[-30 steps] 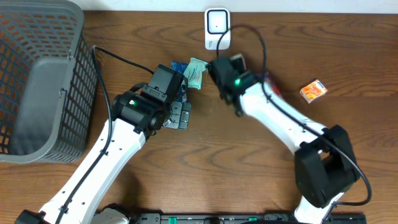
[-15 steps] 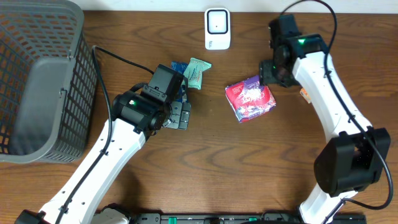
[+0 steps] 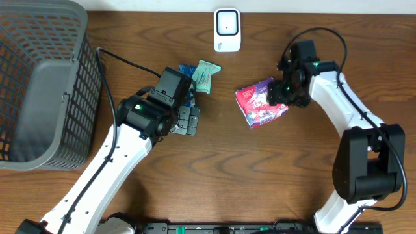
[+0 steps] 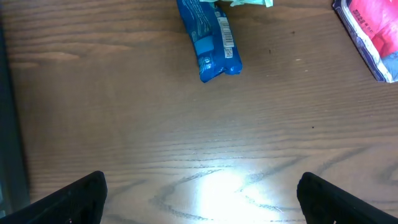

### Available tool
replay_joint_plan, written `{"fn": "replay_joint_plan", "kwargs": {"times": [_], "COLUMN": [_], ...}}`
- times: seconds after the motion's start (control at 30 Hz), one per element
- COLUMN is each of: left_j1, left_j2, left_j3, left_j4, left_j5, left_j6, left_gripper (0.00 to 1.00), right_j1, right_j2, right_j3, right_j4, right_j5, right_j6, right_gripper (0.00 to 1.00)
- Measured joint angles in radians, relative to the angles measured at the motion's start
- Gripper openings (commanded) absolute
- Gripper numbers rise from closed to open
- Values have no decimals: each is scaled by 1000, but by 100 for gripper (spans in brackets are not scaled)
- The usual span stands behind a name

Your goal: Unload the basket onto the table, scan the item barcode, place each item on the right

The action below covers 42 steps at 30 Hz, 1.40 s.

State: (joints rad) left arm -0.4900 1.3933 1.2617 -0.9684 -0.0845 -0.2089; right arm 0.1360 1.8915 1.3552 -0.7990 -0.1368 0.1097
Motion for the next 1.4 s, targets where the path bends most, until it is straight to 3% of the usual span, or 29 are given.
{"fn": "replay_joint_plan", "kwargs": {"times": [0.23,0.67,0.97,1.13,1.4], "left_j1": [0,0,0,0,0], "left_j2": [0,0,0,0,0], "left_j3": [0,0,0,0,0], "left_j4": [-1,-1,-1,-1,0], "left_j5": [0,0,0,0,0], "left_j6": [0,0,0,0,0], "left_gripper": [98,98,98,98,98], "right_j1": [0,0,0,0,1], "right_j2": [-1,-12,-91,-158,-114], "right_j3": [-128,-154,-130,-117,-114], "right_j4": [69,37,62,119,135], "right_j5": [-29,-94,-140,-94,-68], "right_j6": [27,116,195,199,186], "right_gripper": [57,61,76,91,92]}}
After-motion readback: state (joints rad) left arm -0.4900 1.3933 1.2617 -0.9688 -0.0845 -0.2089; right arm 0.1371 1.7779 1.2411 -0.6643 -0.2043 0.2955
